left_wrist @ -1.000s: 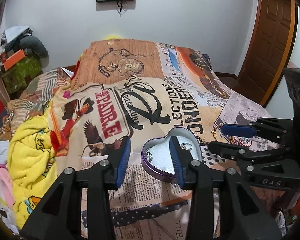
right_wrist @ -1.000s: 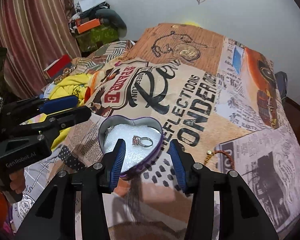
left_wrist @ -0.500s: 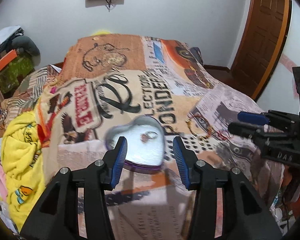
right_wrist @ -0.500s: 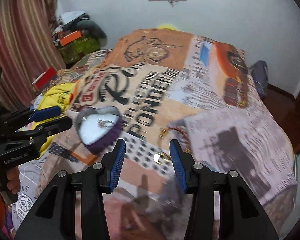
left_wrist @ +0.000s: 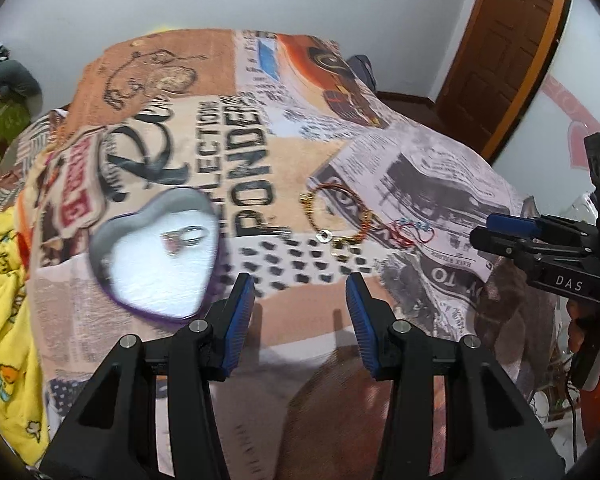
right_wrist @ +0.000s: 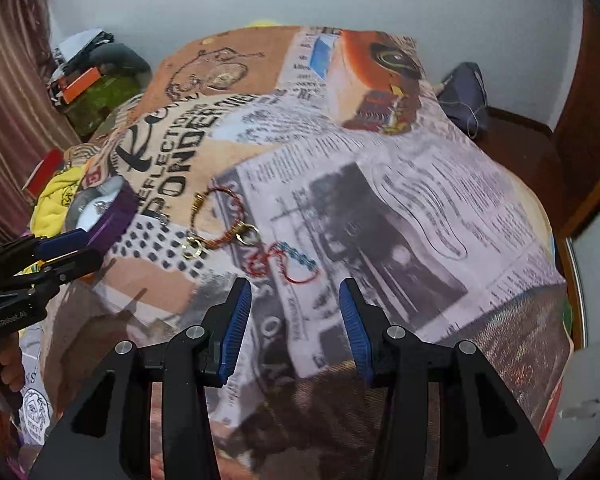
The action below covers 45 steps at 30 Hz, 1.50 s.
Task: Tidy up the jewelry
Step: 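Move both tools back from the tin toward the remaining jewelry, then grasp the red beaded string bracelet with the right tool while the left grasps a small gold ring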
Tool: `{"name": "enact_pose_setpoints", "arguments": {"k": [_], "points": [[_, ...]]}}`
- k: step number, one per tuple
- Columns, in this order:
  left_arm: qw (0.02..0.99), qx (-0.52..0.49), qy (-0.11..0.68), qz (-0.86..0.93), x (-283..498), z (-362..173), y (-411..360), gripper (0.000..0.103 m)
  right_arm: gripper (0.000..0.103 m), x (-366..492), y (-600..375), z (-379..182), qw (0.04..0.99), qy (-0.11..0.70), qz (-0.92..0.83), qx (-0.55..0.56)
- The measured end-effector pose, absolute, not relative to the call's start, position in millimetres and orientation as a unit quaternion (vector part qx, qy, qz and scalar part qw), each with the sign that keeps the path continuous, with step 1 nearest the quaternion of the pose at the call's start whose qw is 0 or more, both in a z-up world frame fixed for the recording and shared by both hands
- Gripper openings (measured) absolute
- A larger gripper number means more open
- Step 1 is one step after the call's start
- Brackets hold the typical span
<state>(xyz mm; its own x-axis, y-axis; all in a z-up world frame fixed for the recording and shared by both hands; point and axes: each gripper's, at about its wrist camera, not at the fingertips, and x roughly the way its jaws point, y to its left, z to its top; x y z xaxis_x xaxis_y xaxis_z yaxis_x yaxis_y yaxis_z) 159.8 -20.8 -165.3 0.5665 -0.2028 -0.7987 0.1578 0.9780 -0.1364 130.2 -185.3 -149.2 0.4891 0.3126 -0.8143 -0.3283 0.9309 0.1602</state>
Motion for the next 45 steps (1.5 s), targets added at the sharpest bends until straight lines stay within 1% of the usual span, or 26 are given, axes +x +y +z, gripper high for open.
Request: {"name": "enact_pose_setpoints", "arguments": {"k": [7, 10, 12, 19, 21, 25, 26, 27, 30, 34, 36, 37, 38, 39, 40, 42, 43, 45], "points": [[0.871, -0.019, 0.473, -0.131, 182.3, -184.9, -48.5, 0.046, 0.042, 138.2, -190.6, -160.2, 0.855, 0.481, 0.195, -0.008], [0.866, -0.012, 0.480, -0.139, 188.9, -192.7, -56.7, 0.044, 0.042, 144.9, -189.4, -167.6, 0.847, 0.491, 0.204, -0.007], [0.863, -0.011, 0.485, -0.143, 193.1, -198.0, -59.5, 0.039, 0.042, 149.9, -187.9, -172.9, 0.842, 0.497, 0.208, -0.012], [0.860, -0.020, 0.491, -0.139, 205.8, -210.9, -57.8, 0.037, 0.042, 164.2, -173.0, -179.0, 0.831, 0.506, 0.228, -0.048], [0.860, -0.015, 0.491, -0.140, 209.0, -212.2, -59.8, 0.031, 0.042, 168.6, -168.6, -183.5, 0.822, 0.514, 0.240, -0.048], [0.860, -0.002, 0.491, -0.138, 215.6, -215.1, -63.8, 0.024, 0.042, 174.9, -160.0, -193.0, 0.809, 0.525, 0.257, -0.061], [0.861, 0.001, 0.490, -0.137, 216.6, -215.6, -64.5, 0.021, 0.043, 175.4, -158.2, -194.6, 0.806, 0.526, 0.263, -0.066], [0.862, 0.003, 0.489, -0.135, 217.3, -215.9, -64.7, 0.018, 0.047, 176.5, -156.7, -195.3, 0.803, 0.528, 0.267, -0.069], [0.863, 0.004, 0.488, -0.133, 218.2, -216.5, -64.4, 0.015, 0.054, 177.6, -154.1, -197.1, 0.796, 0.529, 0.285, -0.070], [0.864, 0.000, 0.486, -0.132, 218.0, -216.4, -63.2, 0.014, 0.055, 175.8, -150.8, -198.3, 0.795, 0.523, 0.295, -0.087], [0.865, -0.002, 0.485, -0.133, 217.1, -215.7, -62.5, 0.003, 0.055, 176.9, -150.5, -198.7, 0.796, 0.523, 0.293, -0.083], [0.864, -0.005, 0.486, -0.134, 217.0, -215.7, -61.7, 0.003, 0.053, 176.8, -150.0, -198.7, 0.798, 0.522, 0.290, -0.083], [0.863, -0.008, 0.486, -0.135, 216.7, -215.5, -60.8, 0.003, 0.049, 177.5, -148.7, -198.5, 0.801, 0.520, 0.286, -0.085], [0.863, -0.011, 0.487, -0.135, 216.7, -215.3, -59.9, 0.003, 0.041, 177.5, -147.6, -198.3, 0.804, 0.516, 0.282, -0.086], [0.863, -0.013, 0.487, -0.135, 216.4, -215.0, -59.1, 0.003, 0.036, 177.3, -147.2, -198.2, 0.805, 0.515, 0.282, -0.085], [0.863, -0.015, 0.487, -0.134, 215.2, -213.9, -58.3, 0.002, 0.011, 178.5, -146.7, -197.7, 0.806, 0.515, 0.281, -0.080], [0.864, -0.016, 0.486, -0.134, 214.0, -213.1, -58.0, 0.000, 0.009, 179.4, -146.6, -197.9, 0.806, 0.515, 0.280, -0.078], [0.864, -0.018, 0.484, -0.134, 210.9, -211.4, -56.7, 0.000, 0.008, 181.6, -146.9, -197.5, 0.808, 0.516, 0.275, -0.073]]}}
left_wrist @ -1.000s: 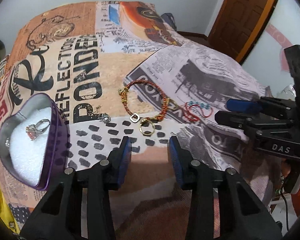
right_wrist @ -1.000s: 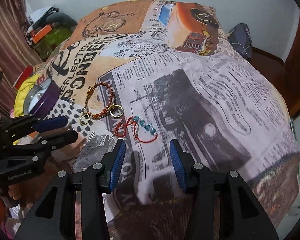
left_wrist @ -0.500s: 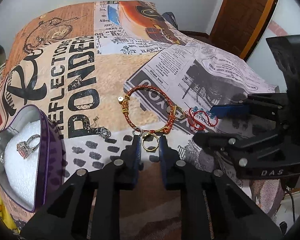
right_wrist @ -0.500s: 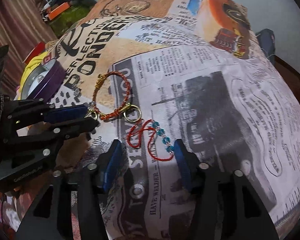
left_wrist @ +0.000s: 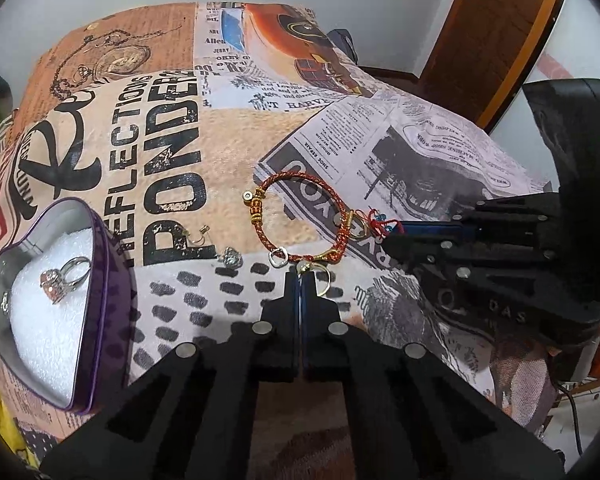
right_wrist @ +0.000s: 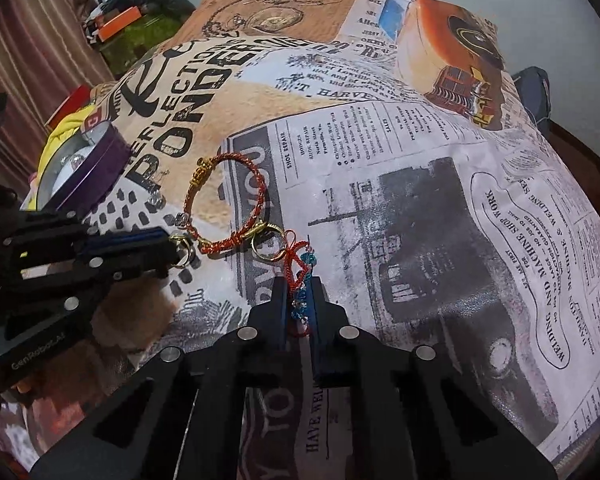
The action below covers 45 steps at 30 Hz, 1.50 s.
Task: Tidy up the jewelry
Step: 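Grasp the red beaded string bracelet with the right tool while the left grasps a small gold ring, then carry both items over the heart tin and open both tools to release them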
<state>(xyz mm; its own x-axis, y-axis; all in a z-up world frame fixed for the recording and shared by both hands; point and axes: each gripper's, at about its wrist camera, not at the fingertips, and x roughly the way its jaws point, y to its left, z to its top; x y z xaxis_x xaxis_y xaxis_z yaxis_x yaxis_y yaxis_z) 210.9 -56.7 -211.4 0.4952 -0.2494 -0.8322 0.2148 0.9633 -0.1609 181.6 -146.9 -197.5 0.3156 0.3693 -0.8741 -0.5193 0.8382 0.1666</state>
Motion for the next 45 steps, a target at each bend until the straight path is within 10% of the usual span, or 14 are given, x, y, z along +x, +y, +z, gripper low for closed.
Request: {"name": "enact_pose_setpoints", "arguments": {"k": [7, 12, 19, 21, 45], "points": [[0.864, -0.014, 0.486, -0.126, 202.3, -204.1, -51.0, 0.002, 0.007, 174.0, -153.5, -191.5, 0.814, 0.514, 0.267, -0.054], [0.859, 0.000, 0.495, -0.131, 207.2, -206.4, -59.8, 0.032, 0.007, 164.3, -159.7, -182.3, 0.824, 0.501, 0.262, -0.048], [0.857, 0.020, 0.498, -0.133, 220.2, -214.9, -78.8, 0.030, 0.007, 159.5, -169.4, -170.9, 0.835, 0.487, 0.251, -0.046], [0.859, 0.026, 0.495, -0.128, 222.8, -216.0, -80.2, 0.014, 0.007, 159.8, -171.9, -168.6, 0.838, 0.484, 0.249, -0.042], [0.913, -0.009, 0.399, -0.088, 172.9, -127.6, -21.7, 0.014, 0.007, 131.8, -133.7, -94.4, 0.868, 0.404, 0.285, -0.040]]}}
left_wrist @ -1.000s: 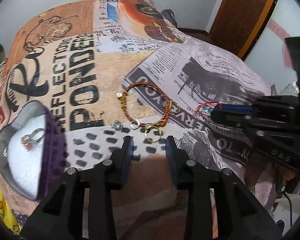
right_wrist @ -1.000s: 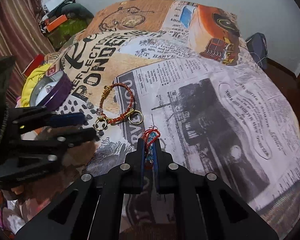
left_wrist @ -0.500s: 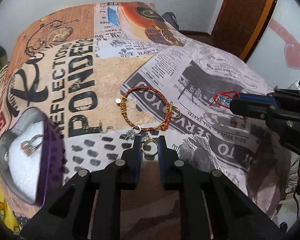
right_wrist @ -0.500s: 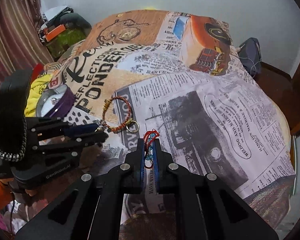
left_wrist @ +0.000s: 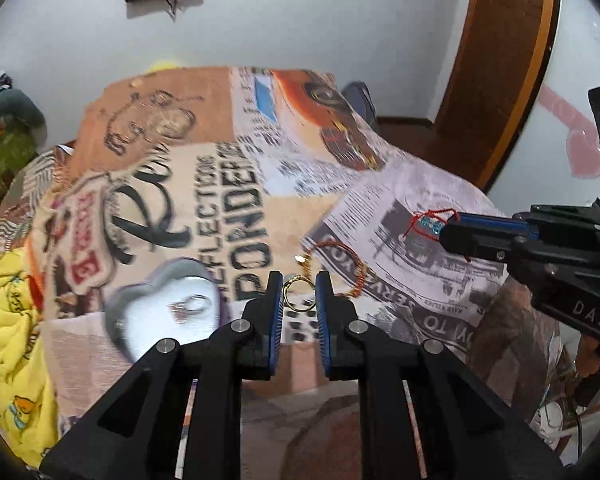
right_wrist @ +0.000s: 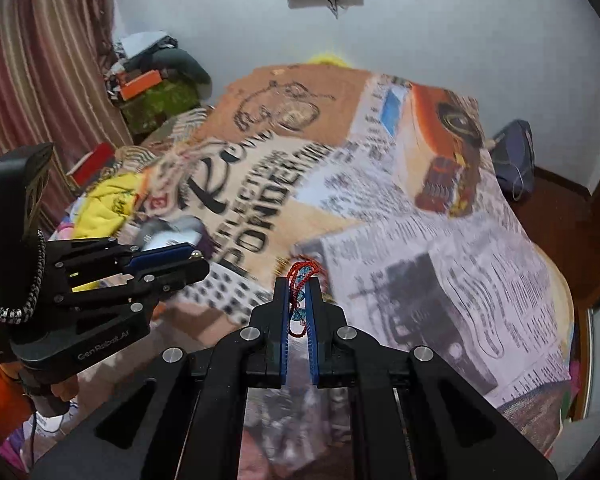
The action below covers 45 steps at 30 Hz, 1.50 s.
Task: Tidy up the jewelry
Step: 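Carry both items over the heart tin and open both tools to release them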
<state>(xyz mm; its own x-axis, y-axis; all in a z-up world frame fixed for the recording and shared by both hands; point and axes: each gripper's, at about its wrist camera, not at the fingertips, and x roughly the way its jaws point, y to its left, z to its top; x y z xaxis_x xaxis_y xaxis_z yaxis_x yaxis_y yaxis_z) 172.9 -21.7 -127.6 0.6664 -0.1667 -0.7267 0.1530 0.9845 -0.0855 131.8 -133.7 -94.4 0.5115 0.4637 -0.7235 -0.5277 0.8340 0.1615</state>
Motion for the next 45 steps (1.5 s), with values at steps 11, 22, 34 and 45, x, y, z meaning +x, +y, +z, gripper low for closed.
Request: {"name": "enact_pose_setpoints", "arguments": {"k": [11, 22, 34, 45], "points": [[0.927, -0.027, 0.372, -0.052, 144.3, -102.3, 36.5, 0.015, 0.007, 112.9, -78.9, -75.0, 0.865, 0.375, 0.330, -0.045], [0.923, -0.048, 0.380, -0.035, 131.1, -115.0, 77.7, 0.014, 0.007, 107.0, -29.4, -78.4, 0.852, 0.378, 0.360, -0.049], [0.911, -0.057, 0.404, -0.051, 149.8, -144.0, 85.2, 0.014, 0.007, 124.5, -3.5, -95.4, 0.834, 0.400, 0.378, -0.034], [0.909, -0.055, 0.410, -0.051, 166.3, -154.6, 90.1, 0.014, 0.007, 139.2, 6.7, -103.9, 0.828, 0.408, 0.384, -0.028]]}}
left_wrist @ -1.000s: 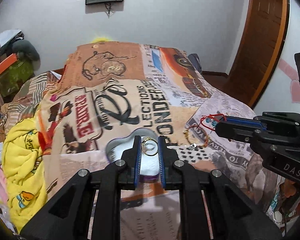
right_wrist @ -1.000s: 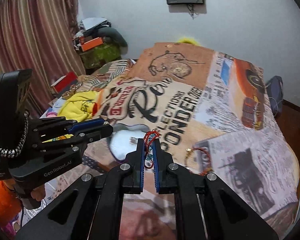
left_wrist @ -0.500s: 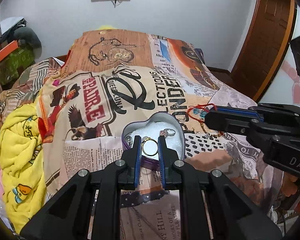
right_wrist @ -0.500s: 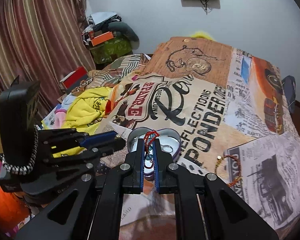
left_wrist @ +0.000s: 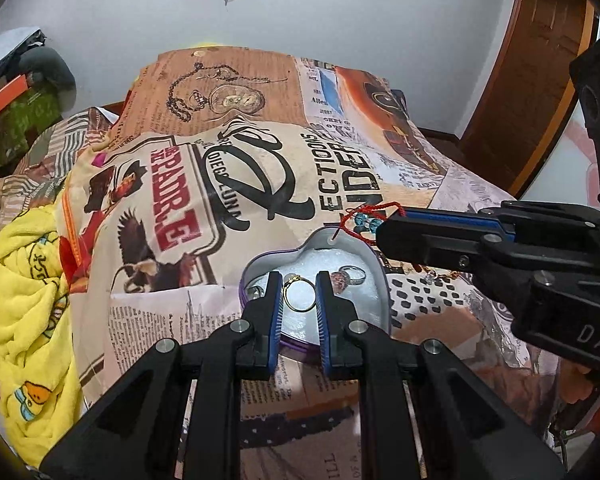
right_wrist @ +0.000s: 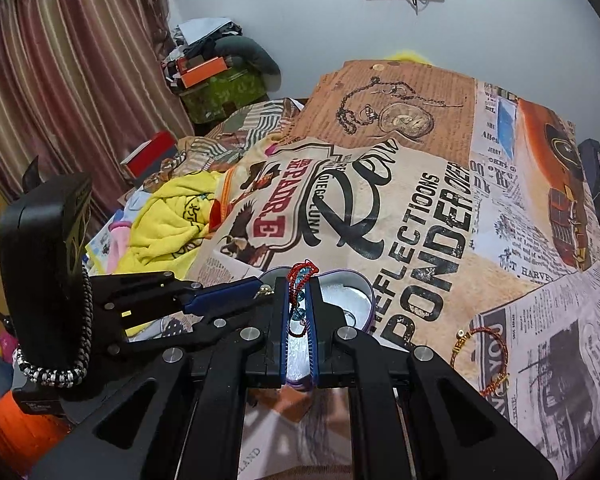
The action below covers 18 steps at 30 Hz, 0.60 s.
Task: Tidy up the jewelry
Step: 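Carry both items over the heart tin and open both tools to release them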
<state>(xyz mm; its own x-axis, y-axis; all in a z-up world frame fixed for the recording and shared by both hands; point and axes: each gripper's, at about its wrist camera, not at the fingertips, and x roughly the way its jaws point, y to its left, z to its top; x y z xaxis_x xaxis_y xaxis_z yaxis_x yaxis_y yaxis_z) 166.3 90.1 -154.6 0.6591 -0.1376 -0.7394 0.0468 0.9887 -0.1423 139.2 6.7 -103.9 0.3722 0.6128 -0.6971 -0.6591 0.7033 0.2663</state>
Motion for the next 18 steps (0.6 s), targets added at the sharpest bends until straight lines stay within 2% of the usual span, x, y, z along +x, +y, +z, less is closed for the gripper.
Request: {"name": "enact_pose_setpoints", "arguments": {"k": [10, 14, 18], "points": [[0.912, -0.049, 0.405, -0.030, 161.2, -153.2, 101.3, 0.015, 0.007, 144.9, 11.1, -114.7, 0.819, 0.424, 0.386, -0.026], [0.916, -0.049, 0.398, -0.015, 152.4, -149.3, 110.5, 0.026, 0.007, 145.0, 16.3, -119.9, 0.812, 0.433, 0.390, -0.033], [0.916, -0.047, 0.399, -0.001, 146.5, -148.2, 117.9, 0.027, 0.007, 141.9, 22.3, -126.3, 0.804, 0.442, 0.394, -0.045]]}}
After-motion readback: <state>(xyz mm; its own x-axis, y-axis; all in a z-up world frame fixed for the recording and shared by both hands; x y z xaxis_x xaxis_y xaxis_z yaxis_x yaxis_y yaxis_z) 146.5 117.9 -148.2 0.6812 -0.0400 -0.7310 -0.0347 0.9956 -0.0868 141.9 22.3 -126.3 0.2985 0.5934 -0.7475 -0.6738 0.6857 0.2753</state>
